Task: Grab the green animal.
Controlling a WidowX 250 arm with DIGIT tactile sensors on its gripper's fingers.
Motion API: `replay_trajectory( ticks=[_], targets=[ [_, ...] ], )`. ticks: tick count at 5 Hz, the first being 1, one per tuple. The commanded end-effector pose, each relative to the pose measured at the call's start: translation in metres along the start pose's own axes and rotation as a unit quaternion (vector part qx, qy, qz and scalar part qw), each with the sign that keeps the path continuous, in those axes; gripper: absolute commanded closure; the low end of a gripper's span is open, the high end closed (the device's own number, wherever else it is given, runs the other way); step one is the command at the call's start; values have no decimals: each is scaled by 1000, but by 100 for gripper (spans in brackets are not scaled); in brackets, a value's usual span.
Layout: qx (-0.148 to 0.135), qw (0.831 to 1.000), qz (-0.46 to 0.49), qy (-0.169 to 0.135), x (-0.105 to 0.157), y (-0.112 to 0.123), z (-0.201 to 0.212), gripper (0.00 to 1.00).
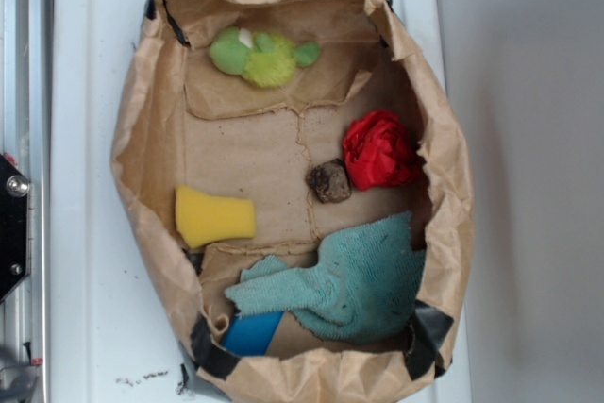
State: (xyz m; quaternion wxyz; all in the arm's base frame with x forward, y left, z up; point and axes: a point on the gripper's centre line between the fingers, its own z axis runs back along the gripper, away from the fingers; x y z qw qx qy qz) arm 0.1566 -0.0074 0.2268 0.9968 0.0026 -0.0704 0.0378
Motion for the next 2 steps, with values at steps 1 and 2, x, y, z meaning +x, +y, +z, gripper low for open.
replay_trajectory(
  ticks=[1,2],
  targets=[
    [2,1000,-9,-16,66,20,-23,0],
    [14,999,-36,-30,89,31,-37,0]
  ],
)
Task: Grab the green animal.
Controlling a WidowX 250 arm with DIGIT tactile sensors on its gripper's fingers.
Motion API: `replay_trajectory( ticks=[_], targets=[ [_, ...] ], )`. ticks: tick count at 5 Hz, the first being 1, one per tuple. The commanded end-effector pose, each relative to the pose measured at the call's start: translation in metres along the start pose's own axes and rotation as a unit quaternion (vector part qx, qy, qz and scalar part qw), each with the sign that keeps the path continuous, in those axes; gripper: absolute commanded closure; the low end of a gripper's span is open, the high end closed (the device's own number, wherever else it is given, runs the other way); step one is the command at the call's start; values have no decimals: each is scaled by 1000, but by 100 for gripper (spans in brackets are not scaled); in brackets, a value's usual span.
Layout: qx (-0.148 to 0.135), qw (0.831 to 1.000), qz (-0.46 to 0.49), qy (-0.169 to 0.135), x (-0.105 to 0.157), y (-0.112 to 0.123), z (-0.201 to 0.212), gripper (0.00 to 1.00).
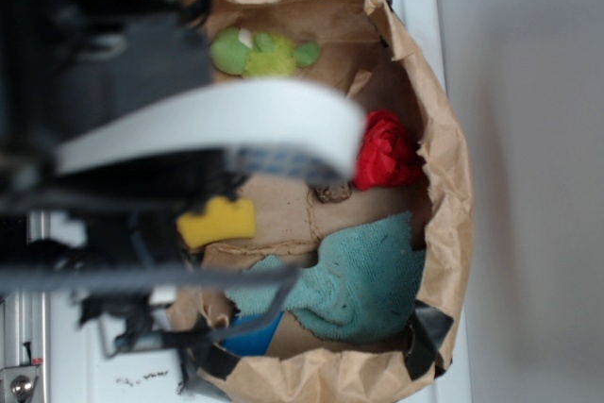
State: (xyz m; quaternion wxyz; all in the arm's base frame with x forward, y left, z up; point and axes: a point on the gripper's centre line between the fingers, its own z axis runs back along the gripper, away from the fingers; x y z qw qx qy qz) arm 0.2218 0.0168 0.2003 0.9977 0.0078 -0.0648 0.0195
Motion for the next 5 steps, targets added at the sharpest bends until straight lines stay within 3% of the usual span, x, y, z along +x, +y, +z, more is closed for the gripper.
replay_trajectory(
  ticks=[1,2,3,5],
  targets=[
    [1,997,-57,-43,44,17,-19,0],
    [-10,997,-66,-48,55,25,-30,0],
    [18,998,-47,-41,67,34,-45,0],
    [38,997,-67,-22,67,43,-71,0]
  ],
)
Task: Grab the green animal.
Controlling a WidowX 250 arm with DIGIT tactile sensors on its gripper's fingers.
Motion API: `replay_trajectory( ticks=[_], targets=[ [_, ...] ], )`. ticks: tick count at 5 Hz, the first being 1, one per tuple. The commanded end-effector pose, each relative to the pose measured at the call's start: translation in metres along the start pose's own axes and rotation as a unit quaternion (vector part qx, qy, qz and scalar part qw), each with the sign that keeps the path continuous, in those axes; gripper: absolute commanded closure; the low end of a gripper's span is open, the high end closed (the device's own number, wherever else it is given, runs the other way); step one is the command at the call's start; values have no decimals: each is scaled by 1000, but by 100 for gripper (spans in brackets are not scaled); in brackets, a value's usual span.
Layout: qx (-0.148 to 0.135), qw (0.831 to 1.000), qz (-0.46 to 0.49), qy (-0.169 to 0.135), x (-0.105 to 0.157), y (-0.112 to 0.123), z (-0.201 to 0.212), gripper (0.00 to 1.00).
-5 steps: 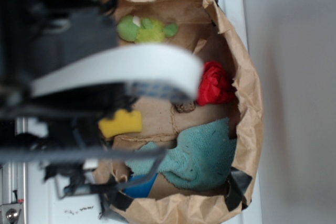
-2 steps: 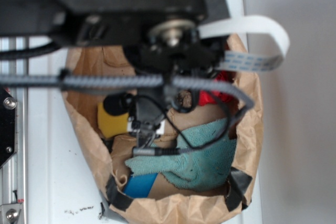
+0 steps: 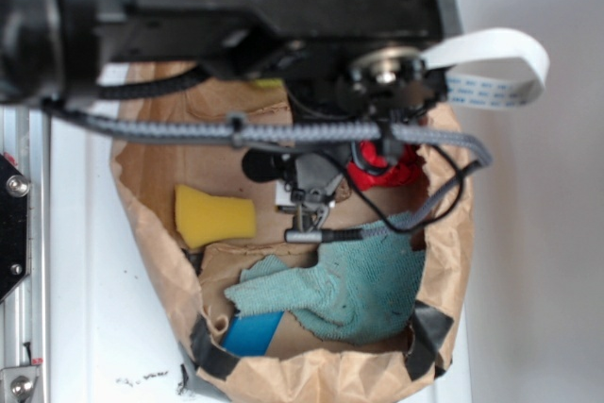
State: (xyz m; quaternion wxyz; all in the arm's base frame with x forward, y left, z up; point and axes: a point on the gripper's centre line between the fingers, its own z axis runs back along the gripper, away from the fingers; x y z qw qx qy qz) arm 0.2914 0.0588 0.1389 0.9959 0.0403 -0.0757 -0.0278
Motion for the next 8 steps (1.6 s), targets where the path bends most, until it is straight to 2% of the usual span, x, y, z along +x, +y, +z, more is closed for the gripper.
replay_trajectory(
  ticks=[1,2,6,7,8],
  targets=[
    [9,999,-35,8,-5,7,-13,0],
    [16,999,-37,17,-15,8,-24,0],
    [16,999,-37,17,-15,8,-24,0],
    [62,997,-35,14,-13,13,-56,0],
    [67,997,-20,45,-1,22,-73,0]
  ],
)
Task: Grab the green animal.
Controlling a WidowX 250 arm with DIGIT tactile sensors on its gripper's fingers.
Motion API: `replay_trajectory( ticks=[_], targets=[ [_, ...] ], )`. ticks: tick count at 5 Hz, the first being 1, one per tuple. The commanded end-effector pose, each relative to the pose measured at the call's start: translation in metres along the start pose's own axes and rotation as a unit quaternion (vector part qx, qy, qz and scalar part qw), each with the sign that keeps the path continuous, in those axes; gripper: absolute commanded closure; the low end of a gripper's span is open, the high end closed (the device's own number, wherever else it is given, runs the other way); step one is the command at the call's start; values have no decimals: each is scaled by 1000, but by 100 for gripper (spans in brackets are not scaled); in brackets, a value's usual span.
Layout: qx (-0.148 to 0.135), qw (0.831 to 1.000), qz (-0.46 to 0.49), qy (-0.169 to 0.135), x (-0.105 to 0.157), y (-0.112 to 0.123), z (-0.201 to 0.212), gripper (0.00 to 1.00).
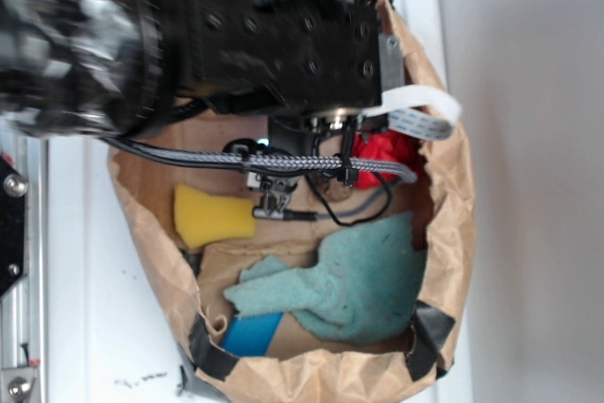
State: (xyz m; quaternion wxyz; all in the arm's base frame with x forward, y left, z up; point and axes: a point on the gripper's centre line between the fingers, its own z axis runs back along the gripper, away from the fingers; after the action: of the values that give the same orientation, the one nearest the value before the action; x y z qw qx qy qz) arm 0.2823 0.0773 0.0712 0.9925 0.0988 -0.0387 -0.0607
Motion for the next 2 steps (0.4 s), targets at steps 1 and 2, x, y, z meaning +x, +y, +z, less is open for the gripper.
replay_trajectory(
  ticks=[1,2],
  targets=[
    [31,999,25,16,25,15,-13,0],
    [32,999,32,12,27,22,-9,0]
  ],
)
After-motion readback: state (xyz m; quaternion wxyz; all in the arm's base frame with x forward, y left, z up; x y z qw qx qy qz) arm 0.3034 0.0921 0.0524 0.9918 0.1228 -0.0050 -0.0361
